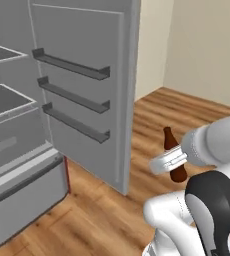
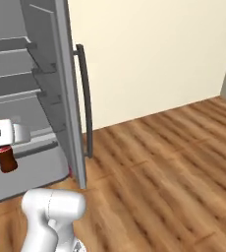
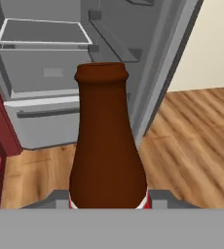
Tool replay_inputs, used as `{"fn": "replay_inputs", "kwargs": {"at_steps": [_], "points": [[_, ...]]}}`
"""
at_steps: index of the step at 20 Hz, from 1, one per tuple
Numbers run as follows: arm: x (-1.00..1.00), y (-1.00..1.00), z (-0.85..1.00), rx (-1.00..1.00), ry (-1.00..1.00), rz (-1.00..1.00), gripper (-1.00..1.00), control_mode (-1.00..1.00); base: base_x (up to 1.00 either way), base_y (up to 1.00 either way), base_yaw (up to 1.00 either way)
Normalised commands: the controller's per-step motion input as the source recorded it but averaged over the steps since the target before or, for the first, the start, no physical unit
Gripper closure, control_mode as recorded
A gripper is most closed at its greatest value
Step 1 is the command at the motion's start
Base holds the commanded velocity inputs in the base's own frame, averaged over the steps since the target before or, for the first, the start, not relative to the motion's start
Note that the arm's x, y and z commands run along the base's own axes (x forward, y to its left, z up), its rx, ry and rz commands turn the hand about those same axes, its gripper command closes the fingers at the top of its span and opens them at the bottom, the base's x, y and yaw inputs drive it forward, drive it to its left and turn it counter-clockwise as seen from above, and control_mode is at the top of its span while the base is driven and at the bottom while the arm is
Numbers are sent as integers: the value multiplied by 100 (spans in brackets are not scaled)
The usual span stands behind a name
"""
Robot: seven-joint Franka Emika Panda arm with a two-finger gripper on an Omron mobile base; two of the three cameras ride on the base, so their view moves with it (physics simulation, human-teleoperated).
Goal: Open the fridge, grab two sodas, and place both sodas inside the bowl with ice on the dining counter.
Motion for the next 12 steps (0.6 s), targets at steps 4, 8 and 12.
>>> {"fn": "replay_inputs", "kwargs": {"at_steps": [4, 8, 12], "points": [[0, 0, 0, 0, 0, 0, 100, 100, 0, -38, -59], [0, 0, 0, 0, 0, 0, 100, 100, 1, -40, -61], [0, 0, 0, 0, 0, 0, 100, 100, 16, -36, -62]]}}
